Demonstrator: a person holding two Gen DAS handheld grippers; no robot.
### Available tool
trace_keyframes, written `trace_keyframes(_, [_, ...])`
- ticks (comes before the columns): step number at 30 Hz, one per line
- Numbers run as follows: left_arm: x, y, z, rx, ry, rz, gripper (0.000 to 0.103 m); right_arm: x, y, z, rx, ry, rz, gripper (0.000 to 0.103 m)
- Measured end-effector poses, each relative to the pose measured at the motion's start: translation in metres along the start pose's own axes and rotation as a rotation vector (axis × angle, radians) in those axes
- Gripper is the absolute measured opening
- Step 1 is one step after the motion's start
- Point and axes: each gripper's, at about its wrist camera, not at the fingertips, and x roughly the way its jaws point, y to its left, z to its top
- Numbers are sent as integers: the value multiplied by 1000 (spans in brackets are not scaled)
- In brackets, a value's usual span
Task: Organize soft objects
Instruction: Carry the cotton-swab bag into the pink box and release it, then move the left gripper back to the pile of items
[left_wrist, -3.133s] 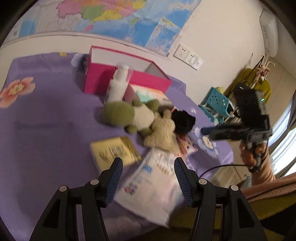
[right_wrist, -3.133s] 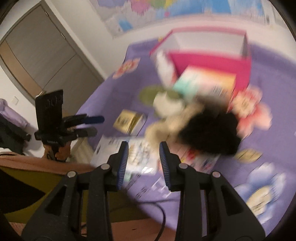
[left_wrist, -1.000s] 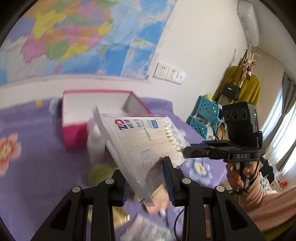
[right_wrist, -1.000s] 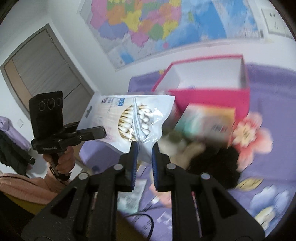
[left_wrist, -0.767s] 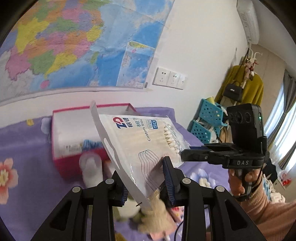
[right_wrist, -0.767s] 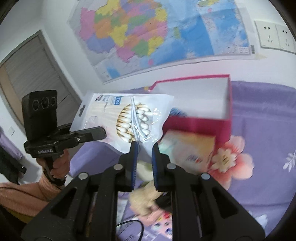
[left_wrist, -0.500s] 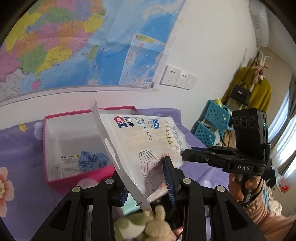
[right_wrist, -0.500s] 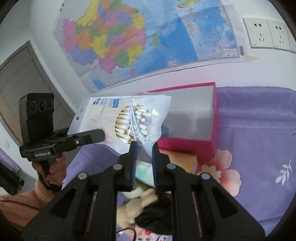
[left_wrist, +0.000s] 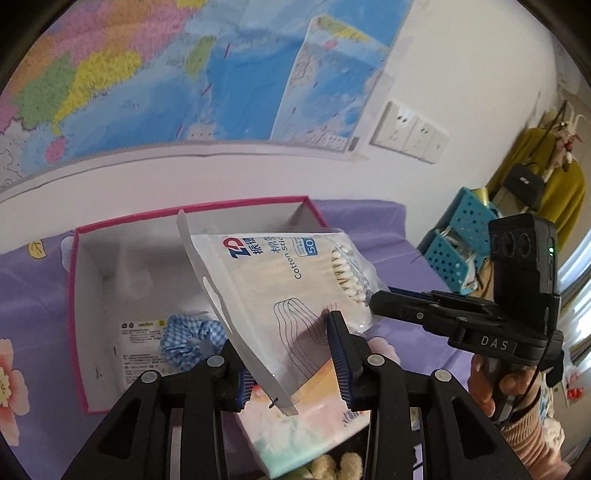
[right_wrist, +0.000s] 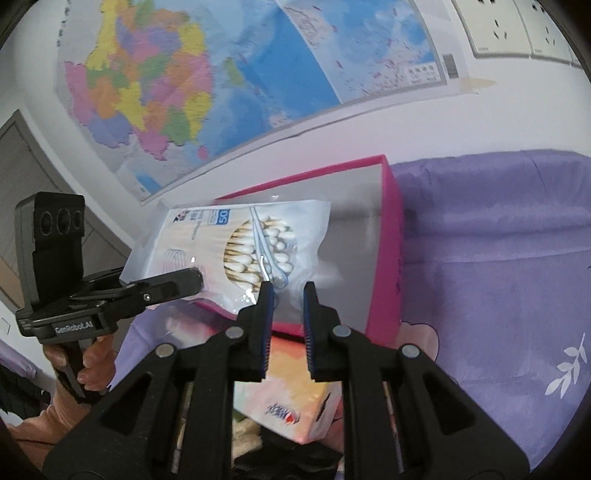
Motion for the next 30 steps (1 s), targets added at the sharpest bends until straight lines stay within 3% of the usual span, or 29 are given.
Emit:
trace_keyframes(5, [22, 10, 7, -57, 69, 88, 51, 16, -15, 5, 24, 11, -38, 19])
trace_keyframes(11, [31, 25, 6, -100, 101, 129, 56, 17, -11, 6, 2, -44, -178, 23])
trace_keyframes(15, [24, 20, 1, -71, 71, 131, 56, 13, -14, 3, 9, -54, -176, 23])
trace_keyframes(18, [13, 17, -2, -42, 31, 142, 56, 8, -11, -1, 6, -54, -159, 23])
trace_keyframes(21, [-9, 12, -9, -20, -17, 105, 56, -2, -4, -9, -5, -56, -125, 24])
trace_keyframes(26, [-67, -4, -37, 49, -139, 40, 56, -31, 23, -25, -48, -51, 9, 32])
trace_keyframes(30, [-101, -10, -65, 88, -183, 1, 59, -54, 48, -41, -109, -47, 89, 33])
